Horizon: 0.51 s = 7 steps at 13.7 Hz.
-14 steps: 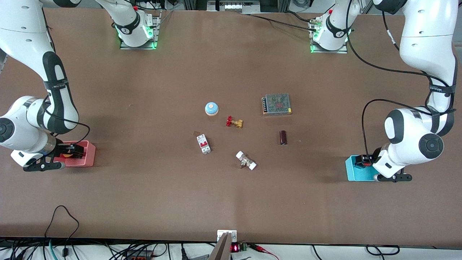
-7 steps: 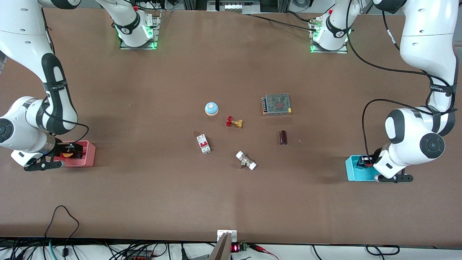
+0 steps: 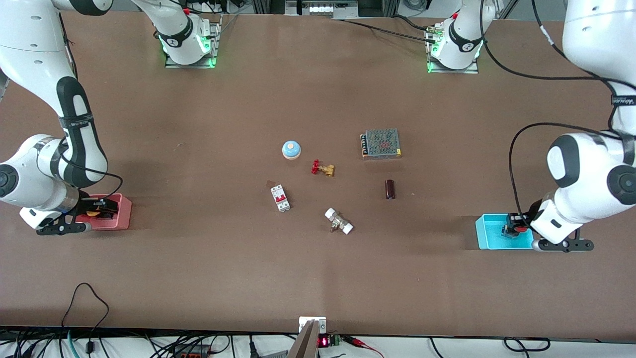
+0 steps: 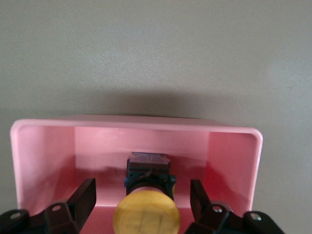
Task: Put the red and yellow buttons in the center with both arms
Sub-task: 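Grasp the yellow button with the right gripper while the left gripper grasps the red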
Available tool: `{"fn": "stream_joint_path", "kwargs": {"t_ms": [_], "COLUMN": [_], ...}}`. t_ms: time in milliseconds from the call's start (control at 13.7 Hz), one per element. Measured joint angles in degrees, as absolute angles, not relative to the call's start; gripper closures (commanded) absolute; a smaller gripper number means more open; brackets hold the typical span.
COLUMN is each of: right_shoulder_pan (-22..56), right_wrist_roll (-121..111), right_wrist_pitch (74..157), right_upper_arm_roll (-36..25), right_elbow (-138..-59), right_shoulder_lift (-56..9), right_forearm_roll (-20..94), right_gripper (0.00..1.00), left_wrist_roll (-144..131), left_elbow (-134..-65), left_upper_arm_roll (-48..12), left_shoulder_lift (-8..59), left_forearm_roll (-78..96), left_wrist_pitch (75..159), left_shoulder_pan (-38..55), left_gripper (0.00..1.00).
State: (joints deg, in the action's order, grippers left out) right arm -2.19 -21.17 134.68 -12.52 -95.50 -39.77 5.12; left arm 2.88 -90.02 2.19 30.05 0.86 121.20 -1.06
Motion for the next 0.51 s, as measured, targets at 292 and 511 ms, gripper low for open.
{"fn": "stream_joint_path", "kwargs": {"t_ms": [292, 511], "right_shoulder_pan": [-2.35, -2.48], "right_wrist_roll": [-21.19, -21.23], "right_wrist_pitch": [134.67, 134.55], "right_upper_arm_roll": [-12.53, -12.53], "right_elbow": [-94.72, -94.33], "right_shoulder_lift": [-39.83, -39.81], "right_forearm_roll": [5.13, 5.2], "right_gripper": [0.75, 0.77], "left_wrist_roll": [0.28, -5.92], "left_elbow": [-90.4, -92.54], "left_upper_arm_roll": [1.31, 0.87], "left_shoulder_lift": [27.26, 27.31], "left_forearm_roll": [0.87, 1.0], "left_wrist_pitch": [115.81, 115.59], "left_shoulder_pan": [2.73, 7.17], "left_gripper": [0.79, 0.79]}}
